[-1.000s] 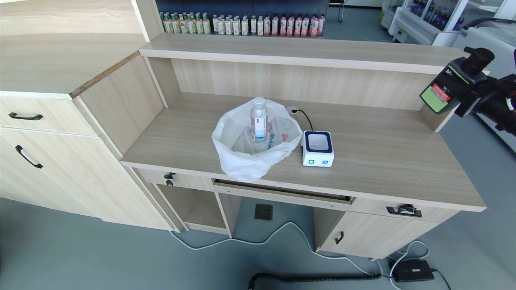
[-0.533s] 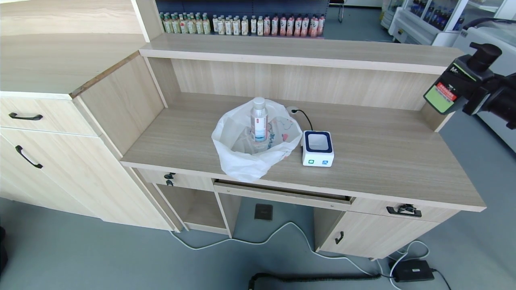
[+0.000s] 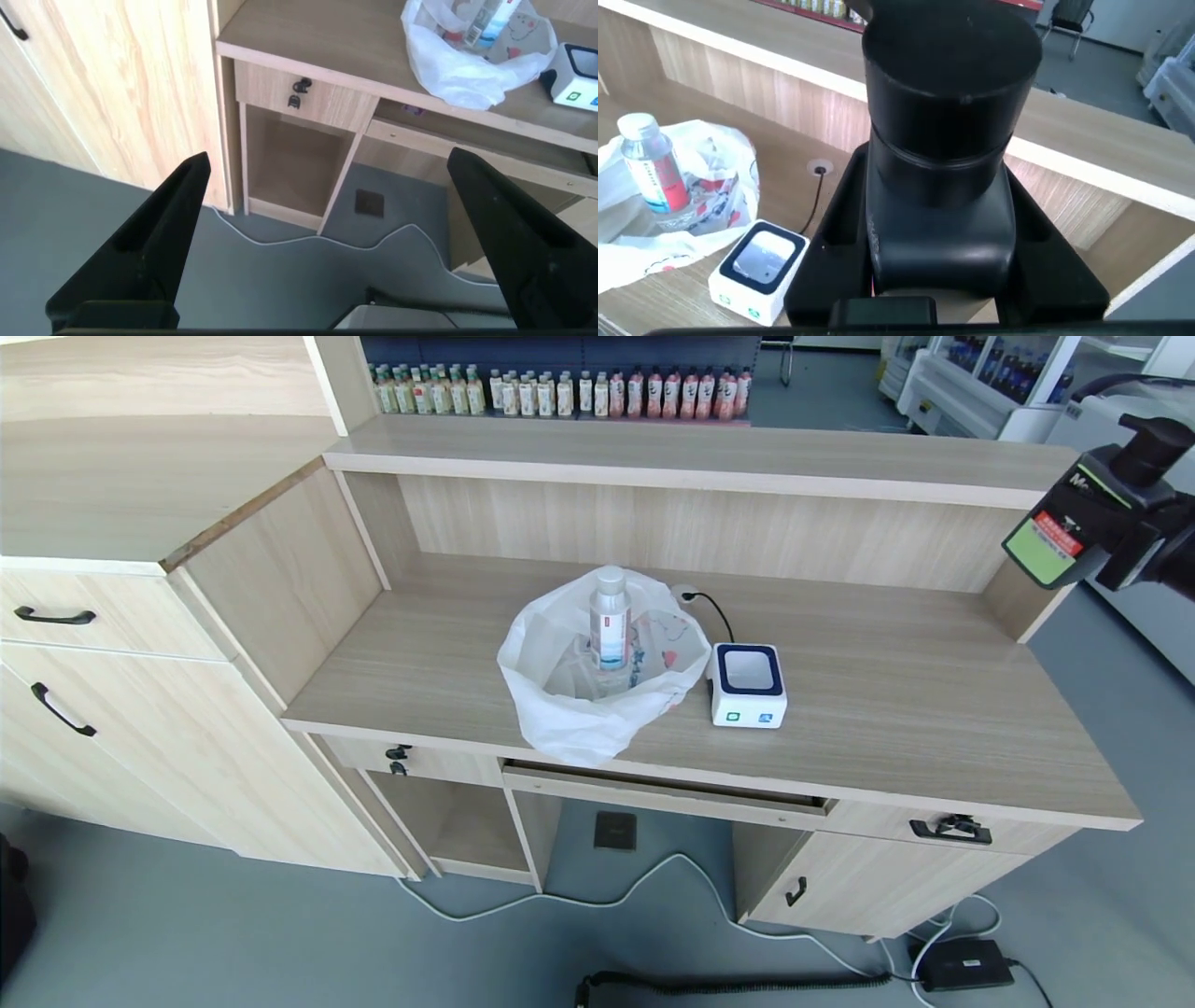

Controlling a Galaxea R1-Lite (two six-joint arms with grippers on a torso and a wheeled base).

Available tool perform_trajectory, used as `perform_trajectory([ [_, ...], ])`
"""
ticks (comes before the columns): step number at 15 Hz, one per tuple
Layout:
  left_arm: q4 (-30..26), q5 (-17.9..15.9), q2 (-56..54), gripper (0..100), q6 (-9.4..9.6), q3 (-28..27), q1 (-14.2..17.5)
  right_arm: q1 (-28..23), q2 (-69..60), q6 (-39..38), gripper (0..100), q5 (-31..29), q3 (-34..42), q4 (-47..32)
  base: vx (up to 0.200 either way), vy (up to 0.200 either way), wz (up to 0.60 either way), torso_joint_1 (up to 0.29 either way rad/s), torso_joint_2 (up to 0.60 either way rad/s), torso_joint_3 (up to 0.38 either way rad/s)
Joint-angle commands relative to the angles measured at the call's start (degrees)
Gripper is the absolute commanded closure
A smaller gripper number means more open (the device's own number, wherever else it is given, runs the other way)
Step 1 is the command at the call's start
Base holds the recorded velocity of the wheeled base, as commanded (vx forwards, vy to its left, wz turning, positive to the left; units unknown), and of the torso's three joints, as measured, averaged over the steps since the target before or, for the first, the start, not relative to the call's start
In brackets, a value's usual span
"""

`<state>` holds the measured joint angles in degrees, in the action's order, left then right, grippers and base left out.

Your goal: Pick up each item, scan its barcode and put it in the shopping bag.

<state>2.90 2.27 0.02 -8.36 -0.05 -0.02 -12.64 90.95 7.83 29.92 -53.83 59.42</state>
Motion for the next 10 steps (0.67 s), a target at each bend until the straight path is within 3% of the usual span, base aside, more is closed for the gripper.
perform_trajectory([
  [1, 0.17, 0.11, -0.02, 0, 0.1, -0.04, 0.02, -0.01, -0.6, -0.18, 100, 0.14, -0.13, 0.26, 0.0, 0.2, 0.0, 0.022, 0.01, 0.002],
  [3, 0.17, 0.19, -0.02, 0, 0.1, -0.04, 0.02, -0.01, -0.95, -0.71, 100, 0.14, -0.39, -0.53, 0.0, 0.2, 0.0, -0.005, 0.0, 0.002],
  [5, 0.17, 0.19, -0.02, 0, 0.1, -0.04, 0.02, 0.95, -2.1, -3.26, 100, -5.39, -2.59, -7.12, 0.0, 0.2, 0.0, 0.0, 0.01, 0.002],
  [9, 0.09, 0.19, -0.02, 0, -0.07, -0.04, 0.02, 6.05, 2.91, -7.04, 100, -12.43, -18.68, -23.56, 0.0, 0.2, 0.0, 0.0, 0.0, -0.001],
  [10, 0.17, 0.28, -0.02, 0, -0.16, -0.04, 0.02, 7.28, 4.5, -8.27, 100, -13.92, -21.31, -25.4, 0.0, 0.0, 0.0, 0.0, 0.0, 0.0],
])
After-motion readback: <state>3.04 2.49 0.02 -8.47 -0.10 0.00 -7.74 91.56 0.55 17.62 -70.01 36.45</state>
